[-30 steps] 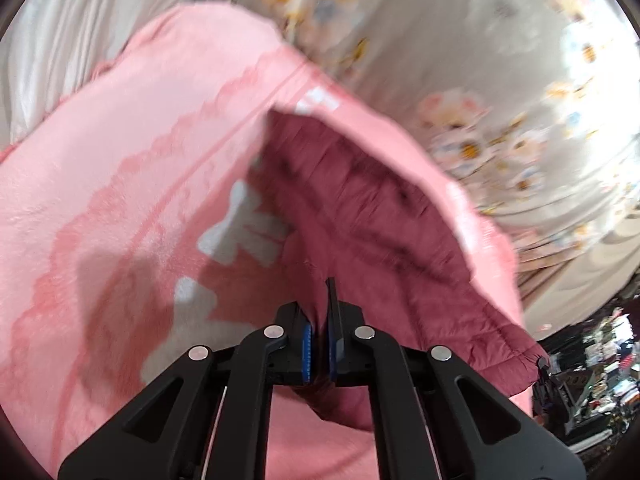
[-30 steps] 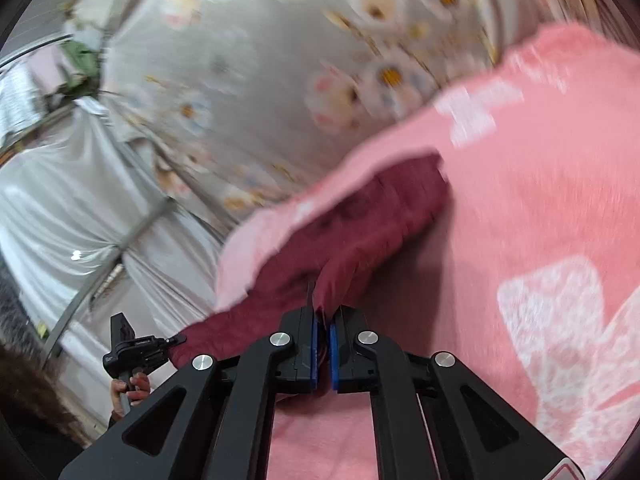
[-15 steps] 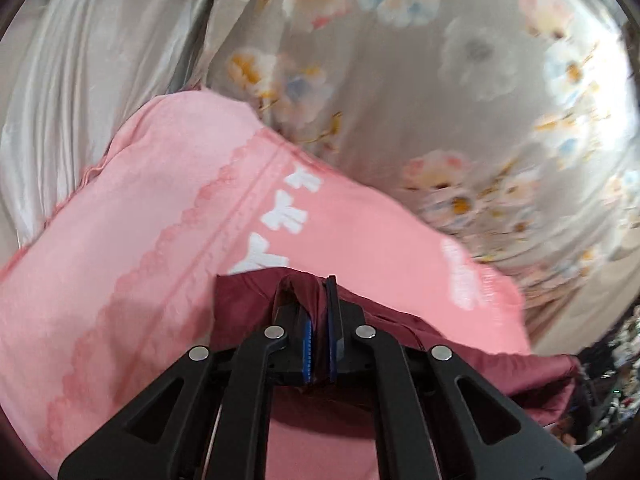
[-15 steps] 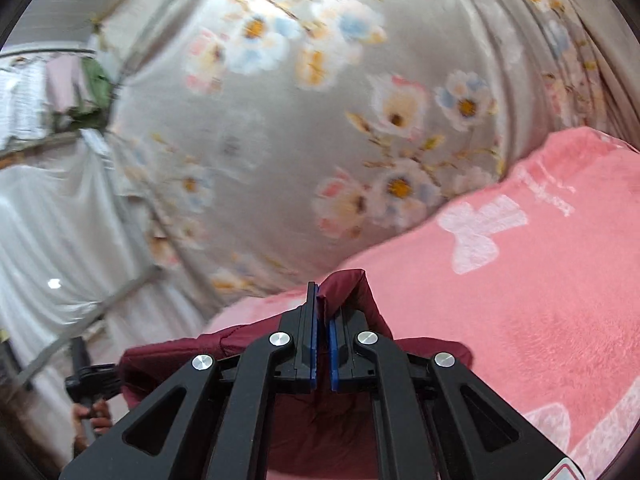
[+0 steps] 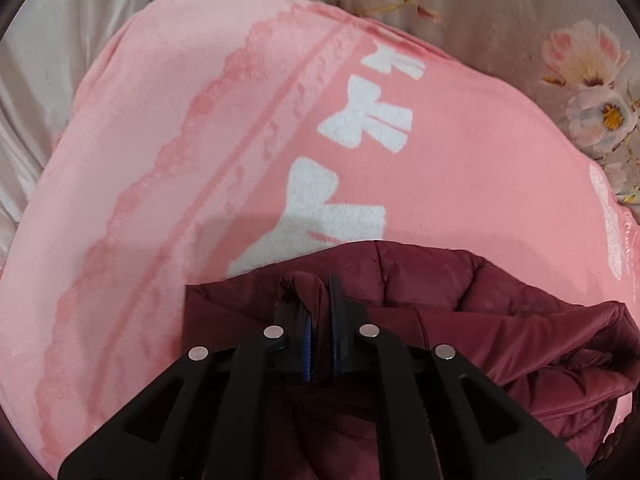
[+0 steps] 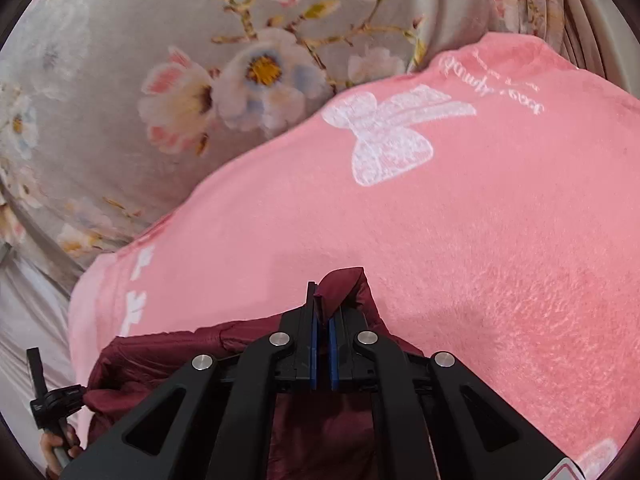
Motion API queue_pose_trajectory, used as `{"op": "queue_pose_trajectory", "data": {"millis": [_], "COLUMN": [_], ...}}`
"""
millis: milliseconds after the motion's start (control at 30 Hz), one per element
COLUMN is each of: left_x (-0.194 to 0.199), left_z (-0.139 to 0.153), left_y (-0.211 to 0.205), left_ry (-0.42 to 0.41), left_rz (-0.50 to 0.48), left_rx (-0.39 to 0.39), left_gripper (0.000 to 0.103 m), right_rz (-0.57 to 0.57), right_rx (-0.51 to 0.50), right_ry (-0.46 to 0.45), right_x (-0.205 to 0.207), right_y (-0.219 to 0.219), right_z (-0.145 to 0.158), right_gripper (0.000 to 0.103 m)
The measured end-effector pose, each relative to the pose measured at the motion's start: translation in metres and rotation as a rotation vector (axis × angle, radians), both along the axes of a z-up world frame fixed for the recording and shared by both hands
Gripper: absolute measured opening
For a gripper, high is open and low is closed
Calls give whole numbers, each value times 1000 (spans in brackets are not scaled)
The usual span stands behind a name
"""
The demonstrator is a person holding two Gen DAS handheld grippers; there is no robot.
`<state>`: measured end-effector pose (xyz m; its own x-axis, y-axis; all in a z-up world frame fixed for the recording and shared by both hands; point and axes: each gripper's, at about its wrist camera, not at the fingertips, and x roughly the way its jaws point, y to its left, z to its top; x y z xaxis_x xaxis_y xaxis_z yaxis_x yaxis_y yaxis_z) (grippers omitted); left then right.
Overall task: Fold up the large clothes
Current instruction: 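Lower the folded hem onto the jacket and open both tools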
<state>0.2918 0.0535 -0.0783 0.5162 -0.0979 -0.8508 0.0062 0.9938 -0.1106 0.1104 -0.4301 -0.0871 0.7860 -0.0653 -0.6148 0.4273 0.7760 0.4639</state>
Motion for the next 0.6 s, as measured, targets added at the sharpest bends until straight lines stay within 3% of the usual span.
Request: {"op": "queue_pose_trajectory", "data": {"millis": [167, 300, 333, 367, 433, 500, 533, 567, 600], "left_x": [4, -3, -6, -11, -23, -32, -35, -39, -41], "left_z": [-12, 2, 10, 20, 42, 59, 65, 73, 78], "left_y": [-10, -2, 1, 6, 17, 27, 29, 29, 28], "left_ry": [-30, -53, -69, -94, -145, -192, -219, -268, -298], "left_rz": [-36, -53, -58, -68, -83, -53, -17, 32, 48], "left_rx": [16, -16, -30, -51, -90, -88, -45, 28, 56], "left_gripper": [8, 11, 14, 19, 30, 44, 62, 70, 70], "right_rz": [2, 0, -3, -16, -55, -42, -8, 44, 92], "right_rx": [-7, 58, 66, 63, 14, -53, -84, -122, -149], "right_ry": [56, -22, -48, -84, -172, -194, -180, -154, -134], "right_x": [13, -5, -13, -24, -50, -63, -62, -57, -50], "right_y": [1, -7, -8, -8, -5, 5, 14, 29, 44], "right_z": [-25, -11, -3, 7, 29, 48, 54, 60, 64], "right_gripper": [7, 14, 23, 39, 59, 60, 60, 60, 60]}}
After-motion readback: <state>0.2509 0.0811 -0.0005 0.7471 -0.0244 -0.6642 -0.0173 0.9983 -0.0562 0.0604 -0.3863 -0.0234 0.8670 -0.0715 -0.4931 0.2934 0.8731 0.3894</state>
